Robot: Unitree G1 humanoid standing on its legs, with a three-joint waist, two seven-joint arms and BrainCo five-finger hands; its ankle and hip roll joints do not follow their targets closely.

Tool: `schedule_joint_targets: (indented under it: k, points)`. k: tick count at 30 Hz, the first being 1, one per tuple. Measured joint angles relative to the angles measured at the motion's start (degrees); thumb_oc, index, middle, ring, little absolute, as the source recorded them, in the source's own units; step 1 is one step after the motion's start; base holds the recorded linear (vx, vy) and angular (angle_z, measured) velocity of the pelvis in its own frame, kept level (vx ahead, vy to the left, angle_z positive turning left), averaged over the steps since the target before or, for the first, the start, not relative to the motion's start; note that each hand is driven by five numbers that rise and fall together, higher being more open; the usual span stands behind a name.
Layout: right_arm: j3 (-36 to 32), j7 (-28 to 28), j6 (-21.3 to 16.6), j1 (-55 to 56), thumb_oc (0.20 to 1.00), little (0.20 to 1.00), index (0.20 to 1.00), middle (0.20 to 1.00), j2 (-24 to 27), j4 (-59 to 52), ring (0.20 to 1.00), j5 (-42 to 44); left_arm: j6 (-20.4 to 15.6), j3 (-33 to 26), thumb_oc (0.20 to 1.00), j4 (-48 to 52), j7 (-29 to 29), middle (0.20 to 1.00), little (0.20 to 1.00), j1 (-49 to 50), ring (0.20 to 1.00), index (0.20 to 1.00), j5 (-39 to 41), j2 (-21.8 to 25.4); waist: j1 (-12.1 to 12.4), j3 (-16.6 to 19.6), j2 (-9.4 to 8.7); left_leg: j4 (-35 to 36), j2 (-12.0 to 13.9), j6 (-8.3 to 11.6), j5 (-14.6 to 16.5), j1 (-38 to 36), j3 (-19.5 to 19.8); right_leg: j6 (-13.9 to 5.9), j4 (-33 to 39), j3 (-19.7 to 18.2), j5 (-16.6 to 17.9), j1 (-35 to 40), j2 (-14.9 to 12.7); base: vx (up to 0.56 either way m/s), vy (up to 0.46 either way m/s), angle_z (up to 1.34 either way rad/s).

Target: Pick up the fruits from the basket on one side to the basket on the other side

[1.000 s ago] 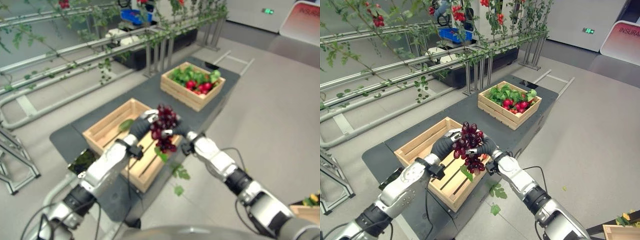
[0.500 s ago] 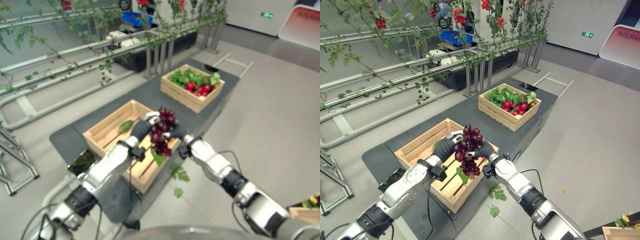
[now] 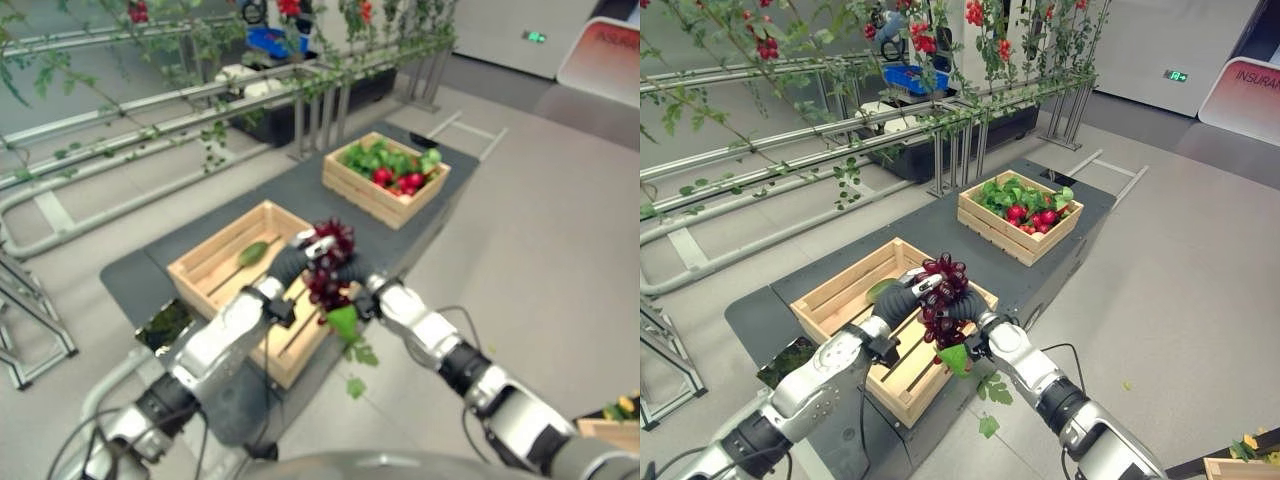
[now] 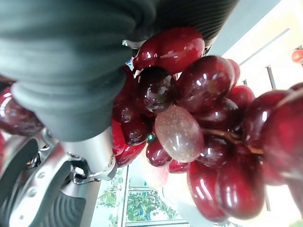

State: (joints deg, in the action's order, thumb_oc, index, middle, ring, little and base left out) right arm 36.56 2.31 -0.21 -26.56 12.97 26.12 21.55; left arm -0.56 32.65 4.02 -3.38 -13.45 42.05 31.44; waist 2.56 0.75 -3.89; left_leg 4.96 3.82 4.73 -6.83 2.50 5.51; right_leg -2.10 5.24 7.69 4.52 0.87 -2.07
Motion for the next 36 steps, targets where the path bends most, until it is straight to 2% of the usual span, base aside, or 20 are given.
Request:
schedule_joint_targets:
  k: [1, 2, 3, 14, 20, 23, 27, 31, 36]
  points:
    - [0.0, 0.0, 0.0, 0.0, 0.2, 0.2, 0.2, 0.2, 0.0, 0.0, 0.2, 0.1, 0.0, 0.0, 0.58, 0.0, 0.0, 0.58, 0.58, 0.0, 0.58, 0.58, 0.0, 0.0, 0.0, 0.0, 0.0, 0.0, 0.0, 0.0, 0.0, 0.0, 0.0, 0.0, 0.0, 0.0, 0.0, 0.0, 0.0, 0.0, 0.0, 0.0]
    - [0.0, 0.1, 0.0, 0.0, 0.2, 0.2, 0.2, 0.2, 0.0, 0.0, 0.2, 0.2, 0.0, 0.0, 0.715, 0.0, 0.0, 0.715, 0.715, 0.0, 0.715, 0.715, 0.0, -0.1, 0.0, 0.0, 0.0, 0.0, 0.0, 0.0, 0.0, 0.0, 0.0, 0.0, 0.0, 0.0, 0.0, 0.0, 0.0, 0.0, 0.0, 0.0]
    - [0.0, 0.2, 0.0, 0.0, 0.2, 0.2, 0.2, 0.2, 0.0, 0.1, 0.2, 0.4, 0.0, 0.0, 1.0, 0.0, 0.0, 1.0, 1.0, 0.0, 1.0, 1.0, 0.0, -0.2, 0.0, 0.0, 0.0, 0.0, 0.0, -0.01, 0.0, 0.0, 0.0, 0.0, 0.0, 0.0, 0.0, 0.0, 0.0, 0.0, 0.0, 0.0]
    - [-1.5, 0.7, 0.0, 0.5, 0.2, 0.2, 0.2, 0.2, 0.0, 0.5, 0.2, 0.6, -0.1, -0.6, 1.0, 0.1, 0.1, 1.0, 1.0, 0.3, 1.0, 1.0, -0.2, -3.3, 0.1, 0.0, -0.08, 0.0, 0.0, -0.28, 0.2, -0.2, -0.1, -0.03, 0.0, -0.1, 0.0, 0.2, 0.0, 0.0, 0.0, 0.0]
    - [-4.2, 0.6, -0.6, 3.5, 0.2, 0.2, 0.2, 0.2, -0.8, -1.3, 0.2, 0.3, -0.6, -7.6, 1.0, 1.6, 0.1, 1.0, 1.0, 7.6, 1.0, 1.0, -1.3, -5.7, 0.4, -0.2, -0.79, 0.1, 0.1, 0.07, 0.6, -0.9, -0.2, -0.01, 0.2, -0.1, -0.4, 0.9, 0.1, 0.0, 0.0, 0.0]
    - [-8.5, 0.9, -0.8, 8.3, 0.2, 0.2, 0.2, 0.2, 0.7, -4.5, 0.2, -0.3, -3.2, -16.0, 1.0, 3.5, 0.0, 1.0, 1.0, 14.3, 1.0, 1.0, -3.2, -6.6, 1.3, -0.4, -1.37, 0.1, 0.2, 0.05, 0.8, -0.9, -0.2, 0.01, 0.3, -0.1, -0.6, 0.8, 0.1, 0.0, 0.0, 0.0]
    - [-11.3, 1.2, -0.8, 11.9, 0.2, 0.2, 0.2, 0.2, 3.7, -5.1, 0.2, -1.4, -5.3, -24.0, 1.0, 3.6, -0.2, 1.0, 1.0, 18.3, 1.0, 1.0, -5.2, -7.6, 3.0, -0.8, -1.6, 0.1, 0.1, -0.13, 0.9, -0.9, -0.1, -0.18, 0.3, 0.0, -0.9, 0.9, -0.1, 0.0, 0.011, 0.03]
    - [-14.1, 1.6, -0.8, 13.0, 0.2, 0.2, 0.2, 0.2, 4.0, -5.2, 0.2, -1.9, -5.5, -25.3, 1.0, 3.4, -0.1, 1.0, 1.0, 21.5, 1.0, 1.0, -5.3, -8.3, 3.4, -1.5, -2.32, 0.1, -0.1, -0.14, 0.9, -0.8, 0.1, -0.22, 0.3, 0.2, -1.0, 0.9, -0.1, -0.01, 0.015, 0.03]
    - [-16.8, 1.9, -1.2, 14.3, 0.2, 0.2, 0.2, 0.2, 4.2, -7.5, 0.2, -3.0, -6.2, -27.4, 1.0, 2.0, 0.1, 1.0, 1.0, 24.9, 1.0, 1.0, -5.3, -10.8, 4.4, -2.9, -2.3, 0.1, -0.1, -0.13, 1.0, -0.8, 0.3, -0.23, 0.3, 0.4, -1.1, 0.9, -0.1, 0.0, 0.0, 0.0]
